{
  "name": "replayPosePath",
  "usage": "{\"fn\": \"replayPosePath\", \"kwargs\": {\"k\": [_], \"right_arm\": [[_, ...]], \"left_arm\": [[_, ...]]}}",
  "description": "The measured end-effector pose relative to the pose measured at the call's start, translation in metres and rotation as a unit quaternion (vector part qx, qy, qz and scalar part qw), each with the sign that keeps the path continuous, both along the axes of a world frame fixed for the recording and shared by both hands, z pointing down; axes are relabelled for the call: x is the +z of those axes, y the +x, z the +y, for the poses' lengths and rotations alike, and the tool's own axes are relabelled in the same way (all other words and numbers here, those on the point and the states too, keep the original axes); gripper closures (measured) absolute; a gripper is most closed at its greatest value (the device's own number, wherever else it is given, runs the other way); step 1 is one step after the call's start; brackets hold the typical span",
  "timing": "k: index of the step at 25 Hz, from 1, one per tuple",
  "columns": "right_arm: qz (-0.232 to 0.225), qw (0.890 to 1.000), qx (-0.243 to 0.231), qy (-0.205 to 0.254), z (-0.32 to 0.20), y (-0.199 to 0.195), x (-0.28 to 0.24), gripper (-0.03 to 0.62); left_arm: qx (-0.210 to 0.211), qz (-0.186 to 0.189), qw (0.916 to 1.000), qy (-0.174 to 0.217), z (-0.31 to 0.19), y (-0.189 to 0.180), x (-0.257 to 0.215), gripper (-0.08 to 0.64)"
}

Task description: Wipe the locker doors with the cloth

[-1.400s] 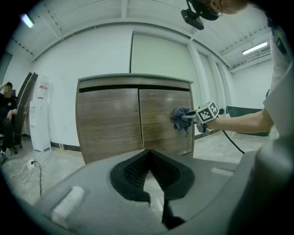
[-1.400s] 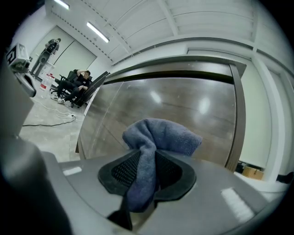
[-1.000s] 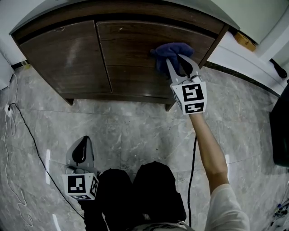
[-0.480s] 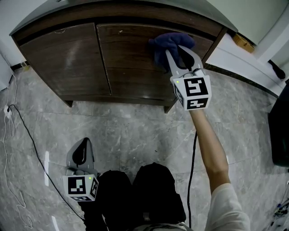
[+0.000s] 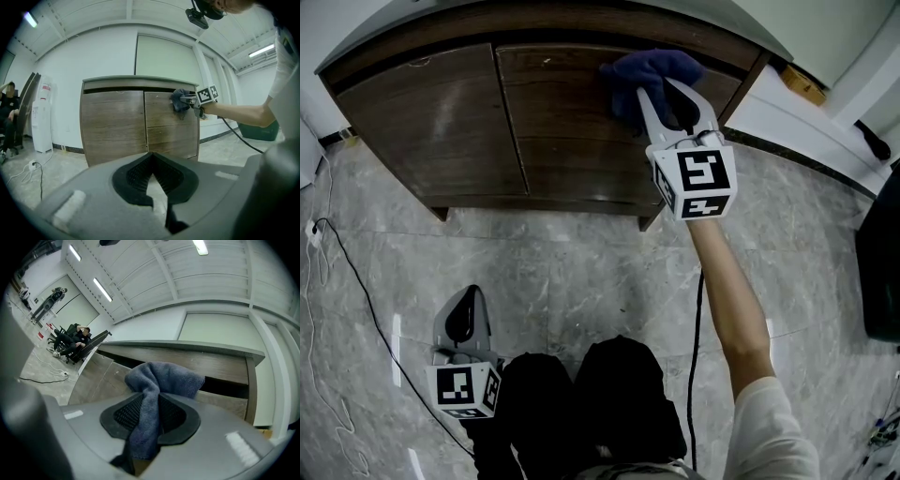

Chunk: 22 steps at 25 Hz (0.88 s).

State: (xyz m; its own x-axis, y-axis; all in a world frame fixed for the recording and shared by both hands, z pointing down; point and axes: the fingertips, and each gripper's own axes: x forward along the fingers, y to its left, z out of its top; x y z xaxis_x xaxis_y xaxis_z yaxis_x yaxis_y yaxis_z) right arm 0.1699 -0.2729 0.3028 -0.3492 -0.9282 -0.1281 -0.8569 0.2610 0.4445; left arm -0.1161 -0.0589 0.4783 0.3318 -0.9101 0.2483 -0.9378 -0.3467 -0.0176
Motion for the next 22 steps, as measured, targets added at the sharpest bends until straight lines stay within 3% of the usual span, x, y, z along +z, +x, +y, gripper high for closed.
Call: {"fn": "replayPosePath", "kwargs": {"k": [7,22], "right_arm": [[0.001,1.000,-0.007,-0.014,-0.001,-0.009,0.028,0.488],[-0.002,0.996,-0.006,-0.092,-0.003,-0.029,0.141,0.489]], "left_arm": [[-0.005,0.001,1.0000,-0.001,0.001,-0.002,0.001,0.560],[-0.011,0.000,0.9999,-0.011,-0.001,-0.006,0.005,0.560]]}}
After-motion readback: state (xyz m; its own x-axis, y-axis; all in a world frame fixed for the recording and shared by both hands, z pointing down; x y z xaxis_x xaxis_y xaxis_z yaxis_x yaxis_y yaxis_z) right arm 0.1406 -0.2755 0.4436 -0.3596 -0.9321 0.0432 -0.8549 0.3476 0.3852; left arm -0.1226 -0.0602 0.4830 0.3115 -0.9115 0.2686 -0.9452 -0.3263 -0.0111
